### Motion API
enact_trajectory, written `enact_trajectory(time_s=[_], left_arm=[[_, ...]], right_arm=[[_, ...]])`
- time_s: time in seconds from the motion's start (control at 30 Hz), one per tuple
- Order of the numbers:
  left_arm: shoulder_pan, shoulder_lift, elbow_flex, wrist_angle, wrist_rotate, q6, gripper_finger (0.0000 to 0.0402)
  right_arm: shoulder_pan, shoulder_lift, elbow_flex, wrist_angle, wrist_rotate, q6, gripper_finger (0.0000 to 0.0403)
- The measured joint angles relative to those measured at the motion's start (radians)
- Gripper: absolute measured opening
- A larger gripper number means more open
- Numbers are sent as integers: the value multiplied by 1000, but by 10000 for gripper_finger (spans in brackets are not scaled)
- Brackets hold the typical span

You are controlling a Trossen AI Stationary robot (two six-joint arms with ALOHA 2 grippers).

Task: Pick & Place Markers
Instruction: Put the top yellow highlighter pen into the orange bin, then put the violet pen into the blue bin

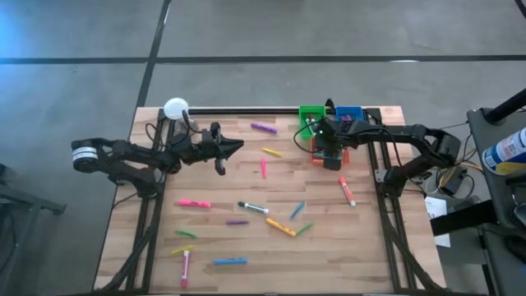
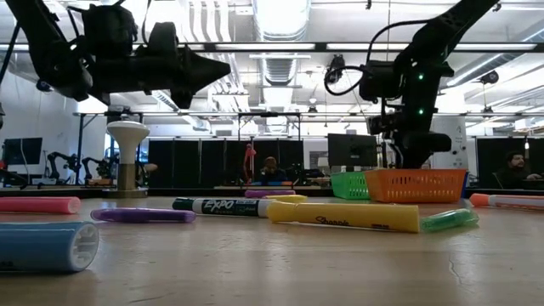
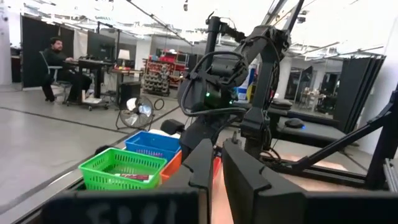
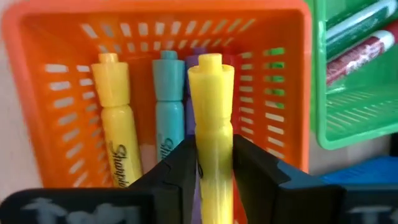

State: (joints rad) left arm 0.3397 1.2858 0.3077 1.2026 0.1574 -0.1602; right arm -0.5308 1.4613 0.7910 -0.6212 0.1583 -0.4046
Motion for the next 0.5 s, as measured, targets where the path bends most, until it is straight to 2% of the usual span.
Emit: enact_trajectory(time_s=[0.3,0.43,0.5], left_arm=[[3,0,0,-10,-3,8,29],[6,0,0,-41,-26,8,29],[6,0,0,-70,-52,1,29]], right_arm=[[0,-53,2,1,28,9,140],[0,-124,-1,9,11,78,133],[0,-165,-25,31,-60,132,120]])
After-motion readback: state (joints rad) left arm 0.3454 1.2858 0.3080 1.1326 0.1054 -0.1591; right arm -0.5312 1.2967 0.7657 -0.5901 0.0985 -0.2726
